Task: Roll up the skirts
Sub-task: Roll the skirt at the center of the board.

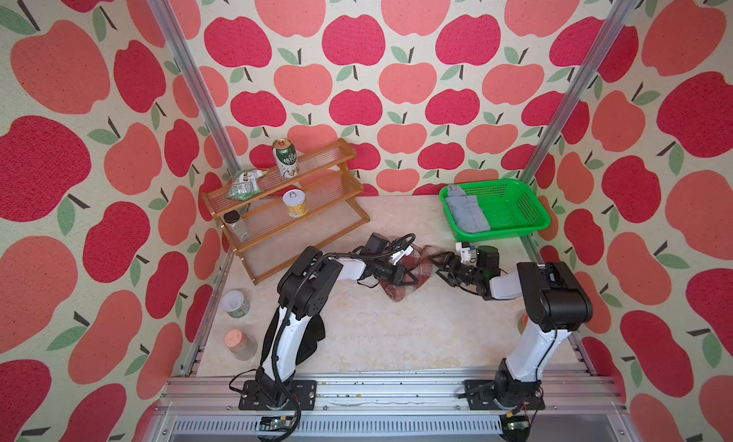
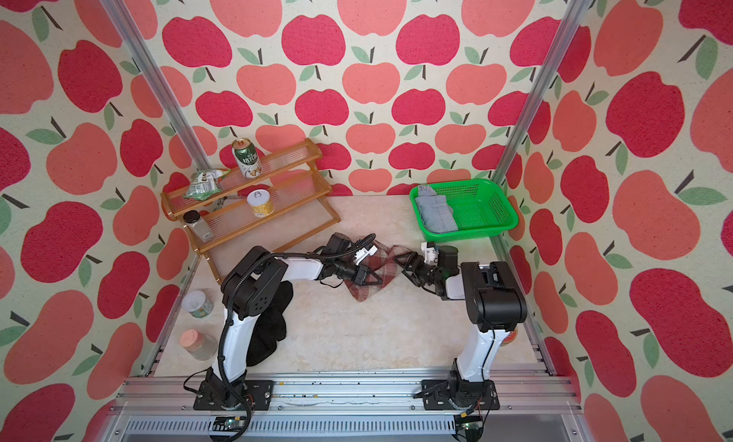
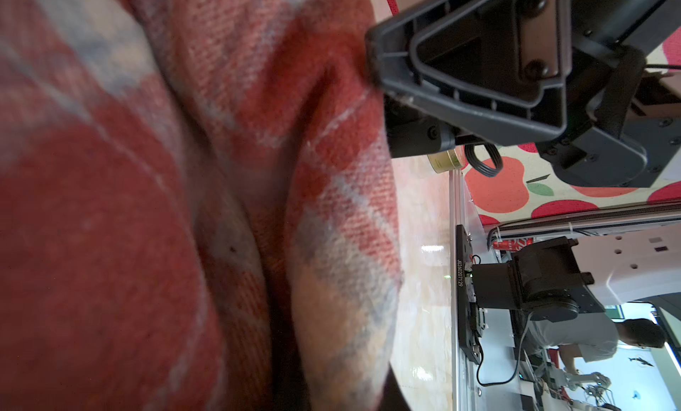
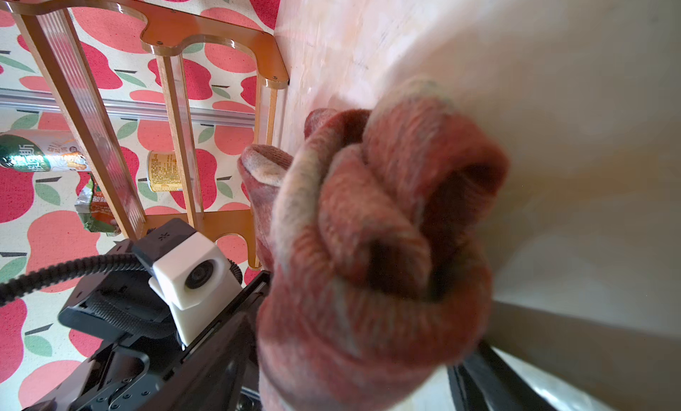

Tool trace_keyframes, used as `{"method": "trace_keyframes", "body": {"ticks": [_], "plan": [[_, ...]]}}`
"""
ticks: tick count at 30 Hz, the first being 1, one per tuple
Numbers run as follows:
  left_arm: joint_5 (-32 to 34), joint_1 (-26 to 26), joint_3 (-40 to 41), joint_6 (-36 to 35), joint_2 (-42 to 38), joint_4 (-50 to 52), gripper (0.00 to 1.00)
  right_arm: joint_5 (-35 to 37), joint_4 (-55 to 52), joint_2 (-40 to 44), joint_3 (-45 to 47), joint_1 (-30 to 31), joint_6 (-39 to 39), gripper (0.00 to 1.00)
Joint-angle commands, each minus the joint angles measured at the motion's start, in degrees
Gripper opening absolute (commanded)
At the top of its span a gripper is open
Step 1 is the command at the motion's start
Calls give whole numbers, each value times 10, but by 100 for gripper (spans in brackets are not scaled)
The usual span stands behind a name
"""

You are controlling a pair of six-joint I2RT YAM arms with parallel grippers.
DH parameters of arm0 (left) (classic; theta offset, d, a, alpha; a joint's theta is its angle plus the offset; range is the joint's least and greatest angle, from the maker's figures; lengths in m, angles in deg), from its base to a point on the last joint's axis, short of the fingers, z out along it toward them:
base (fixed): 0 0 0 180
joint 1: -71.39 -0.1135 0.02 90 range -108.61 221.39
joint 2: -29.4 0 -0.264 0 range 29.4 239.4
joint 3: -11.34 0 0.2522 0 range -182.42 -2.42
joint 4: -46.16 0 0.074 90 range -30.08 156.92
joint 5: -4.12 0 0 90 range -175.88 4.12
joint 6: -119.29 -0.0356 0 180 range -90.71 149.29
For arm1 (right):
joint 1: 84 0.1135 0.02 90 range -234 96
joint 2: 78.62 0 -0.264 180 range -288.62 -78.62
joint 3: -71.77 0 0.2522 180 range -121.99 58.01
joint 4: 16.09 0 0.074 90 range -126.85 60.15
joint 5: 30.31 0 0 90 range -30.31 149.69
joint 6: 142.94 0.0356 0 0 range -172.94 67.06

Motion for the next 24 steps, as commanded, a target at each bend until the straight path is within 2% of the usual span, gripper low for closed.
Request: {"method": "trace_keyframes", "body": {"ticks": [1,8,14,16,20,24], "plan": [[-20,-3,-3,20,40,77,8,8,-14,-29,-9,9,6,81],[-35,-14,-36,24,67,148,11,35,-45,-30,-18,12,-8,72],[-24,-20,-47,16,73,183,13,41,-73,-27,-29,13,-18,41],[-3,-22,-50,7,66,203,23,42,-82,-26,-31,14,-23,31],[103,-23,-52,-32,17,250,42,43,-107,-19,-33,14,-31,26],[216,-22,-25,-63,-62,225,61,48,-138,-8,-31,14,-43,22]]}}
